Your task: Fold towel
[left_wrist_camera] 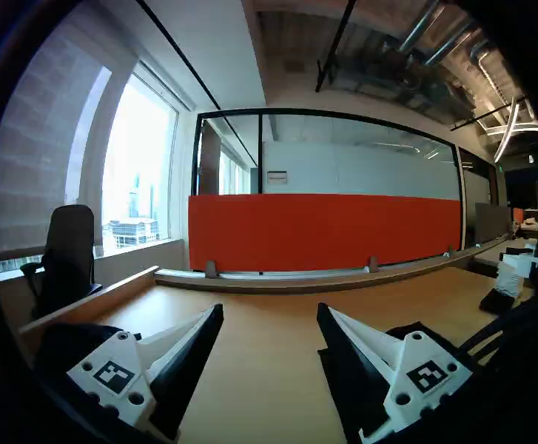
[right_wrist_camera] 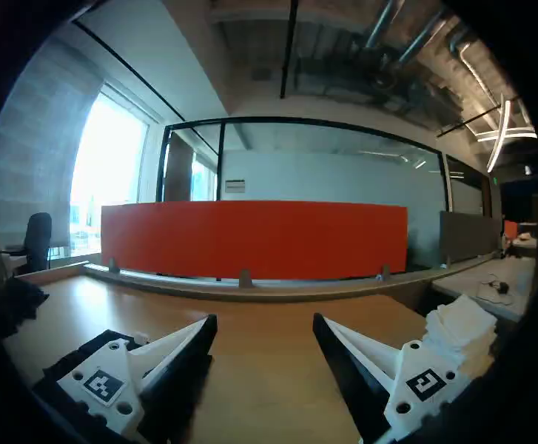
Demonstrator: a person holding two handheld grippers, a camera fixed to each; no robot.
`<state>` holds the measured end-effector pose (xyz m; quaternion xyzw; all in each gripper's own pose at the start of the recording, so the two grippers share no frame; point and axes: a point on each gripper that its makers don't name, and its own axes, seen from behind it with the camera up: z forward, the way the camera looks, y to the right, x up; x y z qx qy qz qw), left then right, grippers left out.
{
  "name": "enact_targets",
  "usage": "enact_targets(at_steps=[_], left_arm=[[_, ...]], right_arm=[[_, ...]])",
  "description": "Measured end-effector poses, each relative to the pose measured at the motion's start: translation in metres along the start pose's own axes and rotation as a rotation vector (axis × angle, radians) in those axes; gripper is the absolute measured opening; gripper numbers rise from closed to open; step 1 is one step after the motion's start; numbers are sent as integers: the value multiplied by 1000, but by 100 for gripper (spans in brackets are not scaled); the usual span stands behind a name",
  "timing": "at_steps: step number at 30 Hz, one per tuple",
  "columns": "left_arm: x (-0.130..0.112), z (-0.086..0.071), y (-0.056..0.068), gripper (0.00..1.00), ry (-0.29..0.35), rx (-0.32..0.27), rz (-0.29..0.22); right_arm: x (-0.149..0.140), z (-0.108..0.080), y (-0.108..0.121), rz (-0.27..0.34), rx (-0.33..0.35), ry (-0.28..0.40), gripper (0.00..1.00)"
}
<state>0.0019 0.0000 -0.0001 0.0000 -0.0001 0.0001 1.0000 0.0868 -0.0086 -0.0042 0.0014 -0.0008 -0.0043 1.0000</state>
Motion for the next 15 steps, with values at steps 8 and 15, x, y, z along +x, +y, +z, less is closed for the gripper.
enact_targets(at_steps=[8,15], left_arm=[[47,-4,4,94,-15,-10,-1],[80,-7,3,94,-34,-5,12]], right_arm=[[58,-4,-6,2,5,-14,100],[100,-5,-9,-8,3,-17,100]])
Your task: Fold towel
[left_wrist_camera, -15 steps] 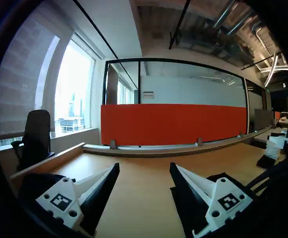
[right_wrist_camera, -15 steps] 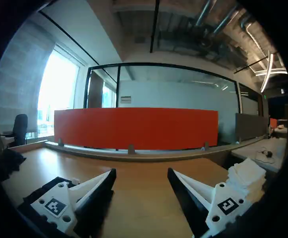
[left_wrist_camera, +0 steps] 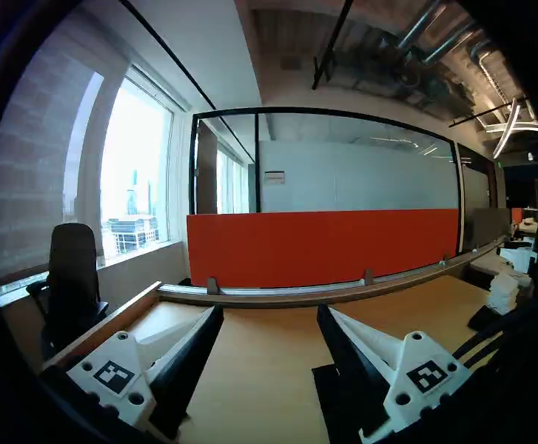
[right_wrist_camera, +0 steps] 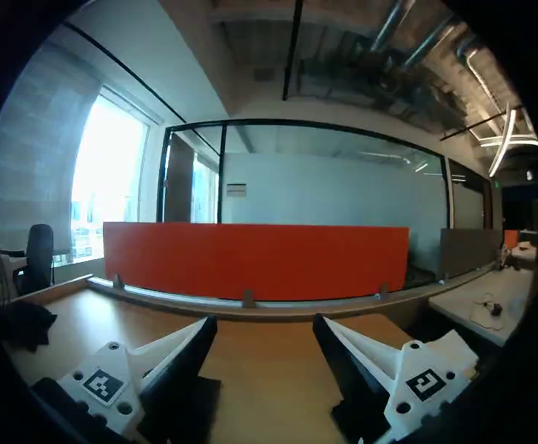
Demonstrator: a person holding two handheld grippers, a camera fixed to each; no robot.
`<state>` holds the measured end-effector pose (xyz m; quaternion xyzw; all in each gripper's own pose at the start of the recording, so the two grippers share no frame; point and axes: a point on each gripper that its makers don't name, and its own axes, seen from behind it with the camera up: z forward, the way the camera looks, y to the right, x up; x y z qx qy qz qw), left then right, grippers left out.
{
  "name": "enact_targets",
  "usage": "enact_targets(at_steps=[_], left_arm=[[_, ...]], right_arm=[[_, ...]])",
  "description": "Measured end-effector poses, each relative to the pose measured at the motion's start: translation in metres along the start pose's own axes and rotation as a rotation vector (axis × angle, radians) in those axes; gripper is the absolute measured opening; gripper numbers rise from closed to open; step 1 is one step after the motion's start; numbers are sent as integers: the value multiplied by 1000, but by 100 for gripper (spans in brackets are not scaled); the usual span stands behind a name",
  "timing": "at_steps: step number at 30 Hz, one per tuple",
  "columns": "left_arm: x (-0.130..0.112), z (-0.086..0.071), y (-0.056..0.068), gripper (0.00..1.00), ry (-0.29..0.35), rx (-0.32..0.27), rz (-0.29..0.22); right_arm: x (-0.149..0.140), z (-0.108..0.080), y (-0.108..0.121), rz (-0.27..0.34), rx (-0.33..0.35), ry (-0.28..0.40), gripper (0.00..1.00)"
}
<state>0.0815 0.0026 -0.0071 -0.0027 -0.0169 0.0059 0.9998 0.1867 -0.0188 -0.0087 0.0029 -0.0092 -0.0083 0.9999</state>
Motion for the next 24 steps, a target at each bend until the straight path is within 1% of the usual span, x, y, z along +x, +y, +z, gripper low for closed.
enact_targets(at_steps=[6,9,12,17,24], left_arm=[[15,0,-6,94,1,12,-4],[19,1,-8,94,-8,7,-5],[22,1,-5,94,-23,-13,5],[21,1,3,94,-61,-71,24],[13,0,24,94,-120,-186,63]], right_arm=[[11,3,-2,2,1,-6,100],[16,3,-5,4,4,-12,100],[18,3,-10,-5,17,-23,100],[20,0,-24,-36,66,-52,100],[15,-6,-50,-85,183,-106,100]])
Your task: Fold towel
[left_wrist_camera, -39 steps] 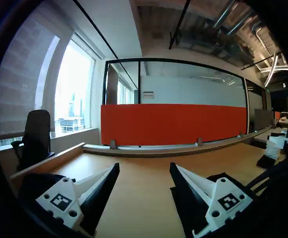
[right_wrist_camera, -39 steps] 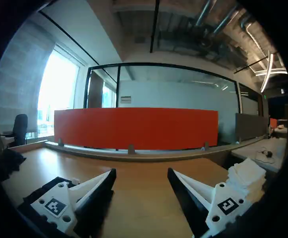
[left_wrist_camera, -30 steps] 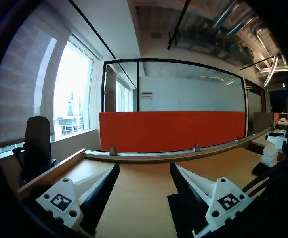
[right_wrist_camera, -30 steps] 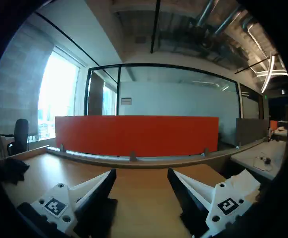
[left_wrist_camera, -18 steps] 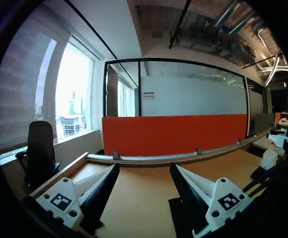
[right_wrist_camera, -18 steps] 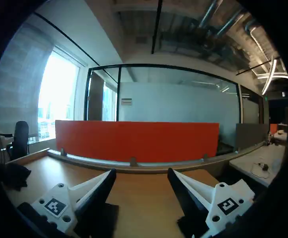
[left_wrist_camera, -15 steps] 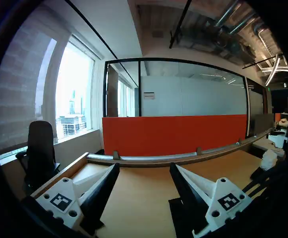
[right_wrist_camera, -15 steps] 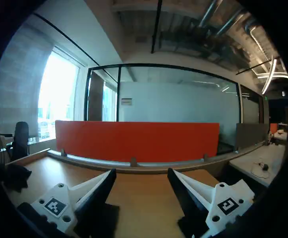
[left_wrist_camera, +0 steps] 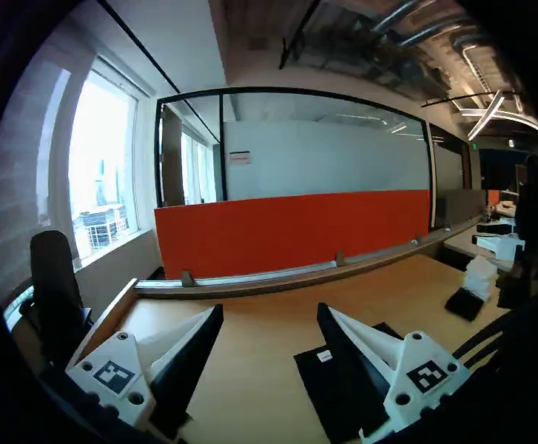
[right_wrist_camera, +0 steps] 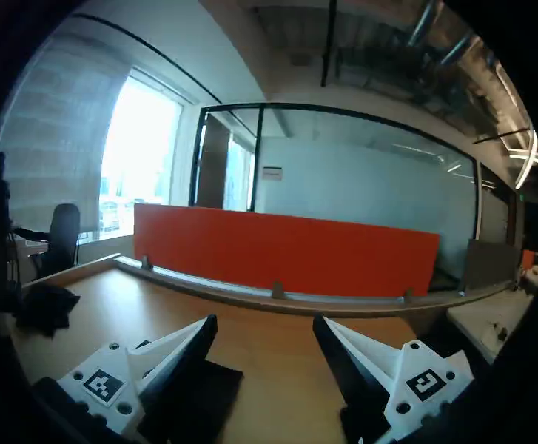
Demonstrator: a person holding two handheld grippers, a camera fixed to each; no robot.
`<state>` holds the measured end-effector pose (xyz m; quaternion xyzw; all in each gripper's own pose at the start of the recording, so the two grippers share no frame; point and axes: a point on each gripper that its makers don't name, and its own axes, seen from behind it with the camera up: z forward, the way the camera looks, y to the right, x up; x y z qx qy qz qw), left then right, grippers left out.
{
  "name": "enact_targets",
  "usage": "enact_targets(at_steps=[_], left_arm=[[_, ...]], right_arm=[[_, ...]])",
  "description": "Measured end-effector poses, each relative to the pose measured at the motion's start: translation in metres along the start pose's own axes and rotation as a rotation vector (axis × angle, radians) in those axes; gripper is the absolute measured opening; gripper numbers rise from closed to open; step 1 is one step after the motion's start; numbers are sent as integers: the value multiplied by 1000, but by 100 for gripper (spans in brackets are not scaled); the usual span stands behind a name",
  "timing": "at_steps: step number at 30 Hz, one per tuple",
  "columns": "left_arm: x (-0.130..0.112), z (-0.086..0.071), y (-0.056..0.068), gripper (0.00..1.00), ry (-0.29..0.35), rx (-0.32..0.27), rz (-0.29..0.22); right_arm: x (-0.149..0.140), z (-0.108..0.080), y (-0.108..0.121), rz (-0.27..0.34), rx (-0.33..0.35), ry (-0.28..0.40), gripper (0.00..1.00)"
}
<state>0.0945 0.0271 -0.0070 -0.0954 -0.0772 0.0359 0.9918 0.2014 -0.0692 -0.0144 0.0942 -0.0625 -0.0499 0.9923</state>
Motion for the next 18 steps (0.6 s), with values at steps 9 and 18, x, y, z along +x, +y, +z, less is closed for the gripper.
enact_targets(at_steps=[9,18], left_arm=[[-14,4,17,94,-58,-99,40],[-35,5,40,94,-121,-195,62]], right_arm=[[-5,1,-23,-51,115,-54,100],[-26,0,-40,-68,201,-129,100]])
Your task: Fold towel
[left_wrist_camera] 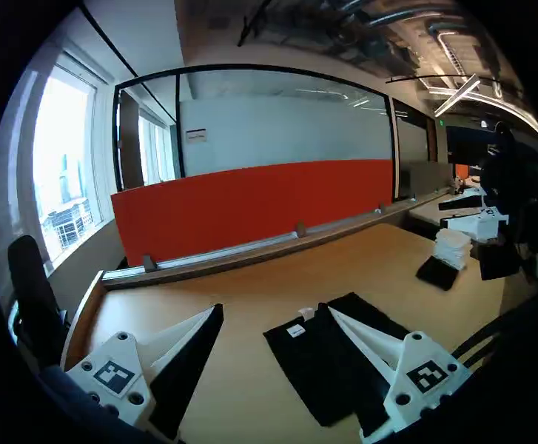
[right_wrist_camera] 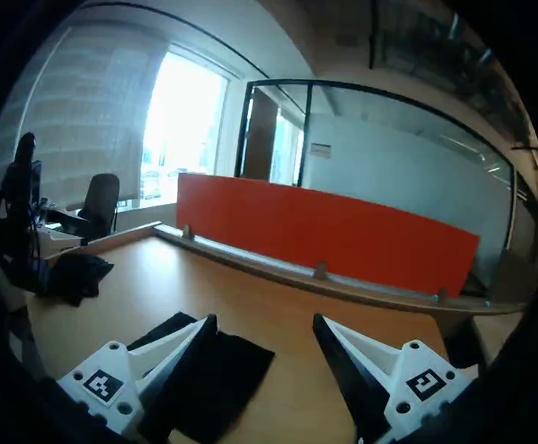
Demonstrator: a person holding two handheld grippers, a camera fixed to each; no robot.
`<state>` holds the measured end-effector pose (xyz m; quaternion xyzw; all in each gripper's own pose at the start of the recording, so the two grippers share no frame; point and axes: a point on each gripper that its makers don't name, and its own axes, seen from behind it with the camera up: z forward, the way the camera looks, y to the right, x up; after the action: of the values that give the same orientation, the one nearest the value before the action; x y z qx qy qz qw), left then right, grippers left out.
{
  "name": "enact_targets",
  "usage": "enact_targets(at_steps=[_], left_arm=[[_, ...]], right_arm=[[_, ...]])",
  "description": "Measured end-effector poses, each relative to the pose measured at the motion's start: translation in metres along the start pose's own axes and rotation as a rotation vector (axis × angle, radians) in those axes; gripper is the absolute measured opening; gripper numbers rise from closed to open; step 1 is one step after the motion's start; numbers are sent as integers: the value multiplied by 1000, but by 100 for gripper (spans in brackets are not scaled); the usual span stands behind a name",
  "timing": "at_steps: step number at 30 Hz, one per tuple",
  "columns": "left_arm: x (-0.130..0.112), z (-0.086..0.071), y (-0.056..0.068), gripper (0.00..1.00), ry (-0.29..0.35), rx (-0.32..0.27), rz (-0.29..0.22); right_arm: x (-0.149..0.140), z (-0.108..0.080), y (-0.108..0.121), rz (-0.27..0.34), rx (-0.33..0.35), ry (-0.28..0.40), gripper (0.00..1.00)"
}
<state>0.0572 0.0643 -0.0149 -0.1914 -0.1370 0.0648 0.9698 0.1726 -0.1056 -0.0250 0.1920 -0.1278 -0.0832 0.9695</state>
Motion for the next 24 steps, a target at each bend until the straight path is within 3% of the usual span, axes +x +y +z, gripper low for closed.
enact_targets(at_steps=[9,24], left_arm=[[-19,4,19,94,-66,-83,35],[-60,9,39,94,-136,-128,54]], right_arm=[[-15,4,-17,-20,83,-60,100],[-68,14,-32,-50,127,-138,100]])
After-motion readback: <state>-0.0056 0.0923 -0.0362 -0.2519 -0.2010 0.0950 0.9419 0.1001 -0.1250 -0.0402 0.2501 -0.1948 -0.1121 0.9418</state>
